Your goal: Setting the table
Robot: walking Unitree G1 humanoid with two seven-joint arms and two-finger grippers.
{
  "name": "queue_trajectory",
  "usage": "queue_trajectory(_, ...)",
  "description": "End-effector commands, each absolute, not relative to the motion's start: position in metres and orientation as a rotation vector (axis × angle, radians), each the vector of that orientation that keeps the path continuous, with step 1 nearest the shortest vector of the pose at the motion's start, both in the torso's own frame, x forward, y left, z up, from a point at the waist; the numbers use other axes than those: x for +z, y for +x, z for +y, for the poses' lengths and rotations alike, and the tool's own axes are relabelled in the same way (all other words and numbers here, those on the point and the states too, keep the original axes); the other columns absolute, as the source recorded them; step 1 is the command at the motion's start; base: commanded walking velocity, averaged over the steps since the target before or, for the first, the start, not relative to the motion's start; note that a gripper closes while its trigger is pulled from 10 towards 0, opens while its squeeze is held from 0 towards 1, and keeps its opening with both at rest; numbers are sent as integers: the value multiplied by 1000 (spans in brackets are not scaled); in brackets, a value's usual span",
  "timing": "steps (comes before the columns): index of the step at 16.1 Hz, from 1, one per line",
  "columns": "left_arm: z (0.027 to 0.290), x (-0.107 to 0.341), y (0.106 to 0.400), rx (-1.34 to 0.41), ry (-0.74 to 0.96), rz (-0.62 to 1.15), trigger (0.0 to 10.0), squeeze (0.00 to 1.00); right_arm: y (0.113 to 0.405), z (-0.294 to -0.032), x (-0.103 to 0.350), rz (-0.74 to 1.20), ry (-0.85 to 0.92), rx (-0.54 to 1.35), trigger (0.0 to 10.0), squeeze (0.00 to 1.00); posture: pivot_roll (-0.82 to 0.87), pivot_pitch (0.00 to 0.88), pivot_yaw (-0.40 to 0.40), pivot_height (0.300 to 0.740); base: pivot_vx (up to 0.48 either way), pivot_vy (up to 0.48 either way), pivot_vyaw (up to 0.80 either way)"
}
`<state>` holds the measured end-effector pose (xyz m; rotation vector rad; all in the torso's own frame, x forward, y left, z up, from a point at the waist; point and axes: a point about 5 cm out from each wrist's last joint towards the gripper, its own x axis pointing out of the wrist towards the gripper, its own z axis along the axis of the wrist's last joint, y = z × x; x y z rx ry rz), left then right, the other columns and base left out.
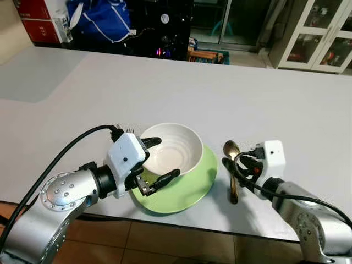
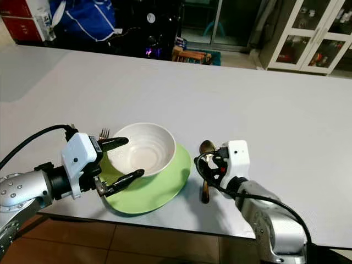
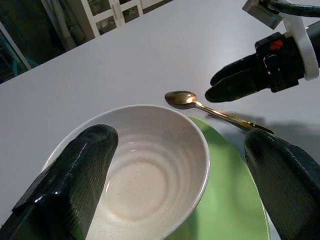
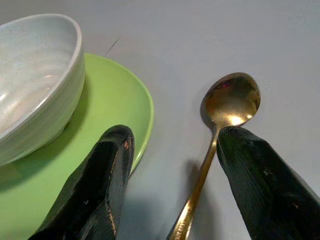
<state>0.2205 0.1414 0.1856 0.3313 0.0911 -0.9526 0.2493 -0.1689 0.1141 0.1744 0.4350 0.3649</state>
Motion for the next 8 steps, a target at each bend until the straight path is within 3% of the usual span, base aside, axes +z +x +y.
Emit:
queue_trajectory(1, 139, 186, 222, -967, 333, 86, 10000, 0, 252, -174, 124, 413, 179, 376, 10000, 0, 44, 20, -35, 740, 0, 0, 0)
queue_trajectory(5, 136, 191, 224, -948, 292, 43, 10000, 0, 259, -183, 145, 300, 216, 377, 10000, 0, 46, 9, -39, 740, 0, 0, 0)
queue_trajectory(8, 137, 199, 249, -670, 247, -56, 10000, 0, 278, -187, 179, 75, 210, 228, 10000, 0, 40, 0, -37, 740, 0, 0, 0)
